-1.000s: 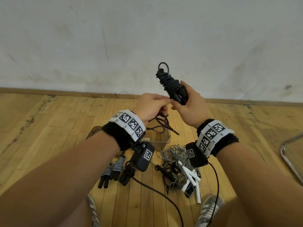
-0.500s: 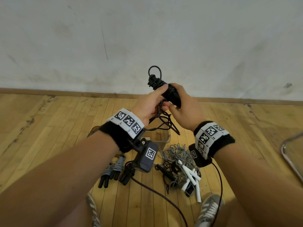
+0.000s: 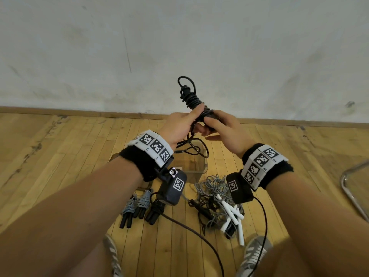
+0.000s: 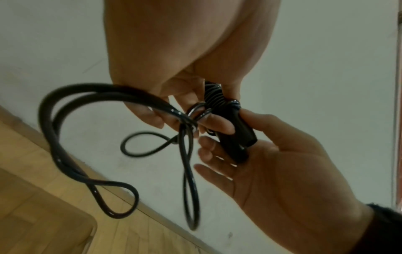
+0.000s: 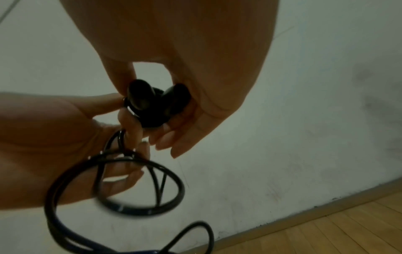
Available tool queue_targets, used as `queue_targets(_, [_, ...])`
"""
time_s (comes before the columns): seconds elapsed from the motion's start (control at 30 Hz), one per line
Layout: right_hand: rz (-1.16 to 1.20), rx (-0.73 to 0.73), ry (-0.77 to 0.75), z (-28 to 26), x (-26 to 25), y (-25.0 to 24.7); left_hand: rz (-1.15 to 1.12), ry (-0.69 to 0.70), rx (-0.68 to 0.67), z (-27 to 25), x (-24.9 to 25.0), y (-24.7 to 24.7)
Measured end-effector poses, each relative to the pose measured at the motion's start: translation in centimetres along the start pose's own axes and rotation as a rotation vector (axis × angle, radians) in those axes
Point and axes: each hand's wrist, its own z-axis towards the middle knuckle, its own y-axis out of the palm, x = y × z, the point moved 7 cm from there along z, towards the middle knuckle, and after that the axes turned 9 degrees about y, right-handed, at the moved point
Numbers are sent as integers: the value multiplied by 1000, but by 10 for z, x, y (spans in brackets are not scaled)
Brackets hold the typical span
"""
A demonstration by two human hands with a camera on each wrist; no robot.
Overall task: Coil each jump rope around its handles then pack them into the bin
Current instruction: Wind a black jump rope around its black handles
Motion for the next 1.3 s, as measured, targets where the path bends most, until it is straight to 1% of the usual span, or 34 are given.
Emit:
queue_targets(0.1, [-65,64,-57,0,-2,-8,67,9,-30,1,2,1])
queue_targets(0.23, [-247,175,-136,0,-5,-15,-71,-90,-65,2,-1,2])
queue_targets(0.3, [-289,230,-162,-2,-6,-19,-37,-90,-79,2,-2,1])
queue_targets(0.37, [-309,273,-160,-2,-8,-24,19,-54,-76,3,-1,0])
queue_targets(0.43, [-324,286,-132,-1,-7,-27,24,-54,-65,2,0,0])
queue_targets(0.53, [-393,287,-91,1,-3,-28,-67,-114,-91,-1,-3,2])
queue_targets(0.63, [-402,367,-70,2,1,-39,-154,-193,-165,-8,-4,6])
queue_targets(0.7, [-411,421,-56,1,2,-47,-153,-192,-185,-9,-2,7])
queue_targets(0.8, [-448,397,-39,1,4,-44,-176,-156,-107,-6,-1,5])
queue_targets(0.97, [-550,333,-82,3,2,-25,-173,-136,44,-2,-3,1])
queue_targets(1.07, [-537,276,-132,4,1,-14,-180,-122,64,-2,-1,1])
queue_targets(1.17, [-434,180,-185,3,0,0,-197,-120,82,0,-3,-4])
queue_targets(1.23, [-355,166,-201,3,-1,3,-207,-121,91,0,-6,-7])
queue_targets(1.3, [-340,157,-216,3,-4,3,-210,-125,92,1,-8,-7])
